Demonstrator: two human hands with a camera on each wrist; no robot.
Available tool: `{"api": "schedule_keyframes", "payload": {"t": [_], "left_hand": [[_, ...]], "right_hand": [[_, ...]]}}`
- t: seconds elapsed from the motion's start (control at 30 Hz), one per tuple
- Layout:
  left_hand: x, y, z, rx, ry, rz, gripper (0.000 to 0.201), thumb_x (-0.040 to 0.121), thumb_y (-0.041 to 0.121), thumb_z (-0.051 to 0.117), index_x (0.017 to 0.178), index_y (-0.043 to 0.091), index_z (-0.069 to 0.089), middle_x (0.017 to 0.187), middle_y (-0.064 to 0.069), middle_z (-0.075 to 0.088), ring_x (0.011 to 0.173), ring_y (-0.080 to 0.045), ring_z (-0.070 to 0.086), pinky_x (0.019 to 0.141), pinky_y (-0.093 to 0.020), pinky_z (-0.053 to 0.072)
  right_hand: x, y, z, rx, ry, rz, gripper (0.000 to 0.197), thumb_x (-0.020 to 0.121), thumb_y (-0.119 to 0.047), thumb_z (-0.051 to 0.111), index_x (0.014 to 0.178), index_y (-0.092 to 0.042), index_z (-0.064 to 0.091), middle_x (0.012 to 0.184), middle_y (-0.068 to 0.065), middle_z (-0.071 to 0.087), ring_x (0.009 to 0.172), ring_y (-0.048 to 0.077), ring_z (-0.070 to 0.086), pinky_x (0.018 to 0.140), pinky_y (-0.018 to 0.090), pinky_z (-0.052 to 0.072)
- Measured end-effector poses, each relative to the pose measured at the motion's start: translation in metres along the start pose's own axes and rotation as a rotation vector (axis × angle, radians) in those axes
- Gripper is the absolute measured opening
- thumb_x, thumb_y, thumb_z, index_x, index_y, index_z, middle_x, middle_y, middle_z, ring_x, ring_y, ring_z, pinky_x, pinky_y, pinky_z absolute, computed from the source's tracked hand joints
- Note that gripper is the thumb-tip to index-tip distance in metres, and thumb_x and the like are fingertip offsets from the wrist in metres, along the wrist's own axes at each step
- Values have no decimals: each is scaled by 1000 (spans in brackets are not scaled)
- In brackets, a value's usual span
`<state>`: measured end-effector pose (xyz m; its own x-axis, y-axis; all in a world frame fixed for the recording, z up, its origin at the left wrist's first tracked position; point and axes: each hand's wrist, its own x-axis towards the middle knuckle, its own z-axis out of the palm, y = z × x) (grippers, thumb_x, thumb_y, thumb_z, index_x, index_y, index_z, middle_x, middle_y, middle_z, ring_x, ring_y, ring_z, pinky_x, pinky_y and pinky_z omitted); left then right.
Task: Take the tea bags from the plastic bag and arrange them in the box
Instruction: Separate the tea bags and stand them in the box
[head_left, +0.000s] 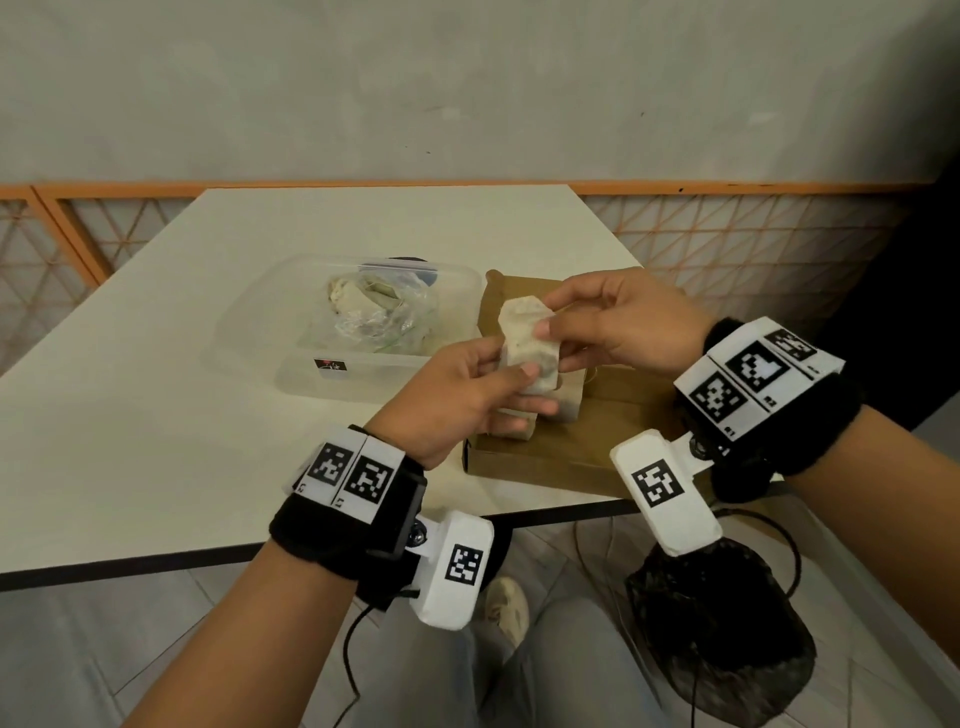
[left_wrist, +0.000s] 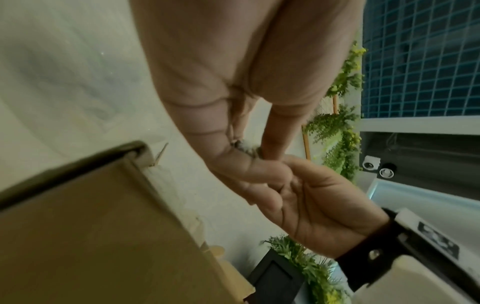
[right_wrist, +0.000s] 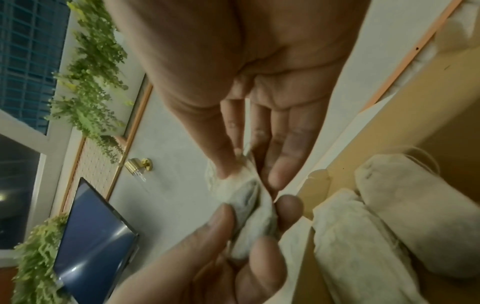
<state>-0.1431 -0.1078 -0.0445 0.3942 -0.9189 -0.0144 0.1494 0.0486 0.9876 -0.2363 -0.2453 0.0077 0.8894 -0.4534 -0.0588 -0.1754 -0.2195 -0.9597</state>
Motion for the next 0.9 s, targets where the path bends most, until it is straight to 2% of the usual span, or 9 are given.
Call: {"api": "schedule_keyframes", "payload": {"t": [0.1, 0.17, 0.3, 0.4, 0.5, 0.6, 0.67, 0.77, 0.9], "left_hand": [[1, -6, 1, 7, 51, 32, 17, 92, 10, 56, 106, 8, 64, 86, 0, 73, 69, -10, 69, 51, -16, 48], [0, -9, 0, -8, 67, 38, 17, 91, 10, 57, 105, 7, 66, 87, -3, 72, 72, -10, 70, 52, -15, 48], [-5, -8, -4, -56, 102, 53, 16, 96, 12, 50, 88, 10, 64, 77, 3, 71, 75, -9, 71, 50, -14, 46], [-6, -8, -6, -48, 147, 86, 13, 95, 15, 50, 93, 11, 63, 89, 0, 70, 82, -10, 70, 48, -15, 43], [-8, -8, -5, -55, 145, 127, 15, 93, 18, 52, 93, 18, 67, 93, 5, 68, 91, -4, 62, 61, -17, 47], [-5, -10, 2, -66, 108, 117, 17, 93, 16, 52, 99, 18, 67, 107, 2, 66, 98, -3, 59, 80, -23, 50], [0, -13, 8, -73, 103, 100, 18, 93, 15, 52, 103, 16, 67, 119, -3, 62, 102, -5, 59, 83, -24, 51], [6, -15, 12, -153, 134, 85, 16, 93, 13, 54, 102, 11, 67, 109, -3, 65, 95, -5, 62, 76, -22, 52], [7, -19, 12, -251, 186, 82, 12, 91, 9, 56, 94, 14, 67, 95, -3, 67, 89, -10, 63, 66, -17, 52]], "right_hand": [[-1, 5, 2, -128, 45, -76, 5, 82, -12, 67, 86, -13, 68, 76, 0, 66, 61, 3, 59, 59, 16, 51], [0, 7, 1, -206, 94, -118, 2, 82, -14, 67, 82, -16, 68, 75, -2, 64, 63, 2, 56, 59, 16, 49], [3, 9, -5, -168, 153, -107, 1, 84, -10, 65, 84, -10, 66, 82, 7, 62, 70, 11, 57, 59, 16, 52], [5, 11, -10, -93, 215, -75, 5, 84, -6, 64, 88, -4, 64, 81, 12, 60, 68, 19, 57, 58, 19, 54], [6, 13, -14, -42, 264, -71, 18, 84, -1, 62, 101, 6, 61, 81, 11, 61, 62, 15, 60, 56, 18, 54], [4, 10, -13, 52, 230, -73, 10, 85, 3, 59, 92, -2, 62, 83, 8, 64, 58, 5, 65, 57, 19, 56], [2, 7, -11, 116, 199, -72, 13, 86, 3, 58, 89, -8, 61, 83, 9, 65, 59, 5, 66, 57, 19, 56], [0, 4, -9, 215, 171, -63, 15, 87, 4, 56, 87, -11, 59, 82, 10, 65, 60, 8, 67, 59, 23, 58], [0, 7, -10, 272, 190, -36, 11, 90, -2, 54, 83, -11, 55, 81, 11, 65, 57, 10, 66, 59, 25, 58]]}}
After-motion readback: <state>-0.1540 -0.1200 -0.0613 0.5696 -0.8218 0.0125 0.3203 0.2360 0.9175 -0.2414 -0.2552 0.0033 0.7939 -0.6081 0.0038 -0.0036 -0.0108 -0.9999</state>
